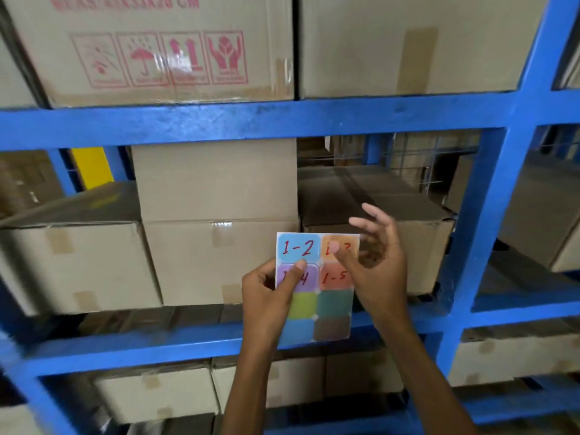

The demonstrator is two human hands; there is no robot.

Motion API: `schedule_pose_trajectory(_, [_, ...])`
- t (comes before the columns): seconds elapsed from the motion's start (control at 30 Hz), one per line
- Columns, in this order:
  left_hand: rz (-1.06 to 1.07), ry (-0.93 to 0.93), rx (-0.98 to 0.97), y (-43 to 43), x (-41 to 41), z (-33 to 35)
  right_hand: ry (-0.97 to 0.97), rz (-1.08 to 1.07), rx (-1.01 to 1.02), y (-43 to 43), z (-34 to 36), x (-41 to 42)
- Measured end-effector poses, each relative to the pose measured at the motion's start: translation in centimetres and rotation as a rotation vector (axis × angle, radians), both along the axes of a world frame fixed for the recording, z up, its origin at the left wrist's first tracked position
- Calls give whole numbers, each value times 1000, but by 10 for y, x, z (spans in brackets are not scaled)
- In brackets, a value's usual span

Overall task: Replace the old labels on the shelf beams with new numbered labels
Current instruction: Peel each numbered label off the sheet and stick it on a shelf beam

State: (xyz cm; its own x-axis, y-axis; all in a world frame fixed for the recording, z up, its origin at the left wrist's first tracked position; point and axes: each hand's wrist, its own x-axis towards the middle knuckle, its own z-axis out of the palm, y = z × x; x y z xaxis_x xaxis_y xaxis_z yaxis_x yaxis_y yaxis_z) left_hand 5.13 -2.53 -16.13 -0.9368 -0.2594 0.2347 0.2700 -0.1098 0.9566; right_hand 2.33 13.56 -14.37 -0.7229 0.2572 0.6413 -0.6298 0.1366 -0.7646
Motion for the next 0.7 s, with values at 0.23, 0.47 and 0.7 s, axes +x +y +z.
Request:
schedule_pose_trajectory(0.23, [3, 54, 40, -5, 12, 18, 162, -106, 269, -15, 21, 7])
schedule_pose_trajectory(0.47, [-56, 66, 69, -12, 20, 25, 137, -178, 308, -29, 30, 15])
schedule_pose_trajectory(0.7, [-118, 65, 74, -21, 26, 26, 125, -112, 315, -35, 38, 23])
